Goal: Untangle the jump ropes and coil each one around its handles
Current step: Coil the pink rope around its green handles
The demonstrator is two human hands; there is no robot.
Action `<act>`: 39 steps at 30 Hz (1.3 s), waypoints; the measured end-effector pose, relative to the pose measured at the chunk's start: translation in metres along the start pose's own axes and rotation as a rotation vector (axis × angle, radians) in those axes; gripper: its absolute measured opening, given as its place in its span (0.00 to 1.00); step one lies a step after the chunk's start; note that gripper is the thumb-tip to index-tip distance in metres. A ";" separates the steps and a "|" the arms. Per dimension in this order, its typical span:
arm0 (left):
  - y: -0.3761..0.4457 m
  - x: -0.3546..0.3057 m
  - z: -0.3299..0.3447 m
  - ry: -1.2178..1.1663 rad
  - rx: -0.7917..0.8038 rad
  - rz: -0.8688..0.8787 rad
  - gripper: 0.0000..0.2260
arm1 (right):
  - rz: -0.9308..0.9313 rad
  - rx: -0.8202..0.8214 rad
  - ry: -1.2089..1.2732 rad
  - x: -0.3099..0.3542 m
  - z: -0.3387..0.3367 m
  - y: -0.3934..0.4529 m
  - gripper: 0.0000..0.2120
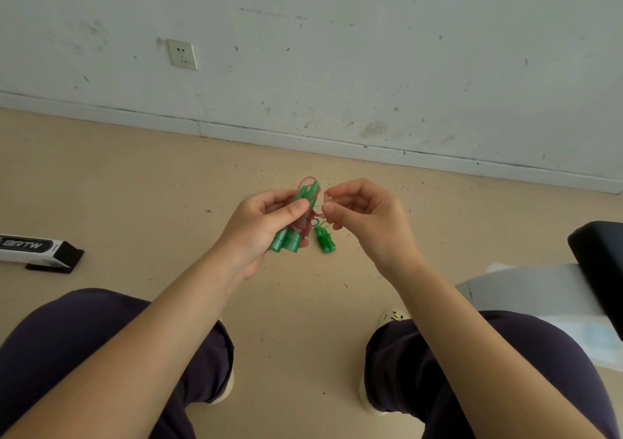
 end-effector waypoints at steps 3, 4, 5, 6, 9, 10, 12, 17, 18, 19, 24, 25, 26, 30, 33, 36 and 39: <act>-0.001 0.000 0.001 0.006 0.037 0.015 0.23 | 0.002 -0.014 -0.033 0.000 0.002 -0.001 0.07; -0.001 0.000 0.002 0.005 0.049 0.020 0.22 | 0.000 -0.018 -0.043 0.000 0.002 -0.001 0.07; -0.002 0.000 0.002 0.001 0.056 0.023 0.21 | -0.003 -0.021 -0.053 0.001 0.002 -0.001 0.06; -0.003 0.000 0.003 -0.004 0.059 0.025 0.21 | -0.007 -0.023 -0.061 0.002 0.002 -0.001 0.06; -0.004 -0.002 0.004 -0.021 0.072 0.047 0.21 | -0.019 -0.029 -0.081 0.003 0.001 -0.001 0.06; -0.004 -0.003 0.003 -0.034 0.069 0.054 0.21 | -0.022 -0.031 -0.093 0.002 0.002 -0.001 0.06; -0.003 -0.005 0.002 -0.047 0.065 0.060 0.22 | -0.029 -0.039 -0.122 0.002 0.002 -0.001 0.06; -0.004 -0.005 0.004 0.002 0.108 0.061 0.21 | -0.035 -0.068 -0.120 0.002 -0.003 -0.001 0.06; -0.004 -0.005 0.005 0.005 0.108 0.059 0.21 | -0.026 -0.070 -0.097 0.002 -0.003 -0.001 0.06; -0.004 -0.006 0.005 0.009 0.105 0.059 0.21 | -0.014 -0.067 -0.063 0.002 -0.003 -0.001 0.06; -0.005 -0.007 0.005 -0.036 0.101 0.039 0.14 | 0.050 -0.035 0.109 0.002 -0.002 -0.002 0.06; -0.005 -0.007 0.005 -0.047 0.109 0.036 0.14 | 0.056 -0.038 0.115 0.001 -0.002 -0.002 0.06; -0.005 -0.007 0.004 -0.043 0.122 0.036 0.13 | 0.063 -0.043 0.120 0.000 -0.003 -0.001 0.07; -0.006 -0.007 0.005 0.056 0.207 0.026 0.17 | 0.102 -0.067 0.167 -0.005 -0.006 0.002 0.06; -0.008 -0.007 0.008 0.075 0.270 0.030 0.18 | 0.114 -0.028 0.206 -0.007 -0.007 0.005 0.05; -0.008 -0.011 0.006 0.104 0.300 0.055 0.16 | 0.138 0.067 0.189 -0.005 -0.009 0.007 0.05; -0.009 -0.016 0.004 0.151 0.357 0.063 0.15 | 0.171 0.206 0.167 -0.002 -0.012 0.008 0.06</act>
Point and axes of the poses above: each hand's wrist, its own y-axis towards the middle knuckle, its own z-axis out of the palm, x = y × z, the point moved 4 cm from there along y, towards the middle knuckle, and after that the axes turned 3 degrees about z, right-handed, at the moved point
